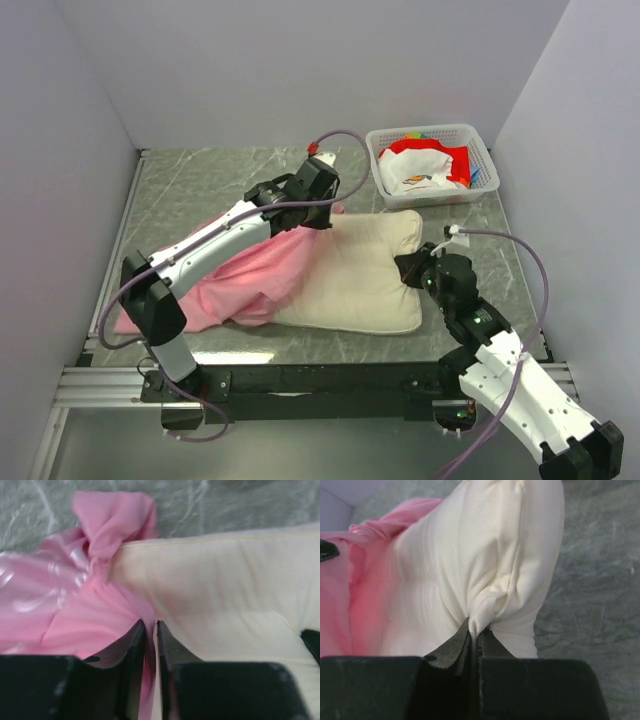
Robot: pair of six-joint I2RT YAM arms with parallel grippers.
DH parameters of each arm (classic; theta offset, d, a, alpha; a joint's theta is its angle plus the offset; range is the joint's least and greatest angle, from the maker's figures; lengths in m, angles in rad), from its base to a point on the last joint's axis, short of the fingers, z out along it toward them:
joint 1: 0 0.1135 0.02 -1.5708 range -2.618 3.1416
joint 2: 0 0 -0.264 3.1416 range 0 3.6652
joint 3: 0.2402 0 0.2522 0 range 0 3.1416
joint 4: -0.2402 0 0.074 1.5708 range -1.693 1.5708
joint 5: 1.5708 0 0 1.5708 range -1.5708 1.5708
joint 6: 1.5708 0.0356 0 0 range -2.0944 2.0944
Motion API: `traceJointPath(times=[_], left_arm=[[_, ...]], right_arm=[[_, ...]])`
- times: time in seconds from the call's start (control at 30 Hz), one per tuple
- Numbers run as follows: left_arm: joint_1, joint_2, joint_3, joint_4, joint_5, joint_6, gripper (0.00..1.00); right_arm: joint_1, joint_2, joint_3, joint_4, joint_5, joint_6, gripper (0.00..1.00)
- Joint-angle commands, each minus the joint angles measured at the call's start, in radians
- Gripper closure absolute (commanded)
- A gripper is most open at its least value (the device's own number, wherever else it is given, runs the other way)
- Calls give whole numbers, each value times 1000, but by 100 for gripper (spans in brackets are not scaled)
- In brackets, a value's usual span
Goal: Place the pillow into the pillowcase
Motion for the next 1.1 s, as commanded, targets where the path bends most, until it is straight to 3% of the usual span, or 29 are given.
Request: traceJointPath(times=[0.0,0.03,0.1,0.13,0.17,0.2,0.3,0.47,0.57,0.67,0.77,0.8,0.93,1.07], left_arm=[[42,-48,-53,21,-50,-12,65],[42,-70,-57,6,-95,0,52],[42,-134,-66,-13,-135,9,36],[42,-157,-65,-52,-167,-3,20],[42,-183,-83,-71,-202,-12,16],[42,-241,-102,-82,-216,-23,14],[33,-390,-250,-90,-248,-109,13],[-39,-600,-560,-143,-314,-342,26],[-97,-712,-689,-145,-272,-435,35],[-111,-781,-792,-140,-241,-498,38],[-140,-798,-838,-142,-236,-558,30],[-142,-797,-840,-168,-248,-604,17],[-142,-846,-841,-208,-391,-728,11],[-143,-868,-832,-247,-561,-829,9]], right_arm=[[20,41,-22,18,14,47,100],[18,47,-27,14,18,49,100],[20,59,-33,-11,29,49,100],[20,64,-32,-21,34,44,95],[21,68,-22,-52,44,38,85],[23,72,-16,-66,51,17,66],[76,49,11,-90,83,-54,40],[275,97,94,-72,137,-184,26],[450,203,125,20,140,-264,20],[589,358,185,72,265,-334,13],[678,523,270,74,350,-397,11],[710,551,283,84,370,-404,10],[713,645,363,34,462,-346,6],[712,621,364,23,477,-327,1]])
